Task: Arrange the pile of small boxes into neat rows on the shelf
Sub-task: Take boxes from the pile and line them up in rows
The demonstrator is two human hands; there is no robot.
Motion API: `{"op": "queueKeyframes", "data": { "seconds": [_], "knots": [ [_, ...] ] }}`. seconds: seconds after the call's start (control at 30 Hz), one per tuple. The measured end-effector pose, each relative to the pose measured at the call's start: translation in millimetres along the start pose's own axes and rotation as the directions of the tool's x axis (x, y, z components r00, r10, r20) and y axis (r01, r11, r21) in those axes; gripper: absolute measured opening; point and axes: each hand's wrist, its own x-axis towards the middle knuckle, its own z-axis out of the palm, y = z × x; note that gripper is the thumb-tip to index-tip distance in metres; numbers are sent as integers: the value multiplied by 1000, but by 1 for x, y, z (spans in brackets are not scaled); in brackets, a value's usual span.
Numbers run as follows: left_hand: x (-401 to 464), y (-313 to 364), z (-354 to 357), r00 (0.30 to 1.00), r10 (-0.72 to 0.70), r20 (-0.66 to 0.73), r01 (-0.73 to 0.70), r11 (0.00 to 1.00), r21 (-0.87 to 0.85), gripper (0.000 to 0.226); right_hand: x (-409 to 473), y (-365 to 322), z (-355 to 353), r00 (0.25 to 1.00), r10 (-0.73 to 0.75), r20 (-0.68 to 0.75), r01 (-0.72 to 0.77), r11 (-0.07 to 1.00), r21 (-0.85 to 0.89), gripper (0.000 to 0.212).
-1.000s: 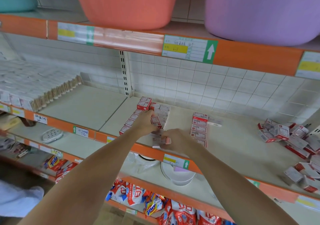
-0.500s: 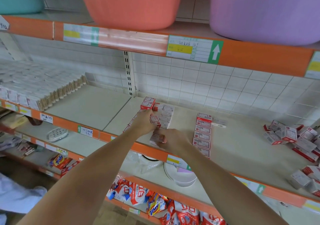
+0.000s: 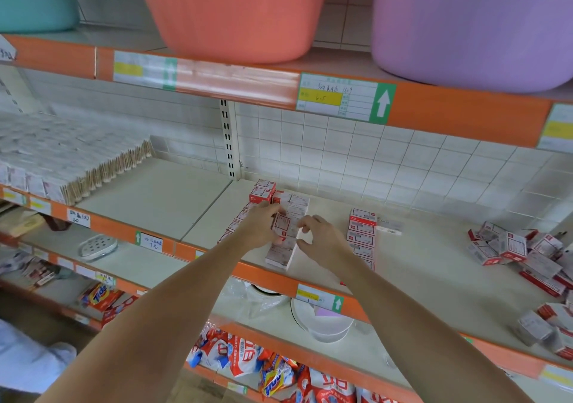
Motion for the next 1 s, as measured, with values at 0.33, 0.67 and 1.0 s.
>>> {"op": "queueKeyframes", "data": {
  "seconds": [0.33,0.67,1.0],
  "knots": [
    [1,15,-10,989,99,109,-95,994,-44,64,16,-5,-2,997,-12,70,18,996,-86,74],
    [-3,-7,-25,997,15,82,-16,1000,8,59,19,-2,5,994,37,102,-26,993,-111,65],
    [-2,-16,-26,997,-18,80,15,999,36,44,32,-24,12,994,43,103,-25,984,-177,71]
  ]
}}
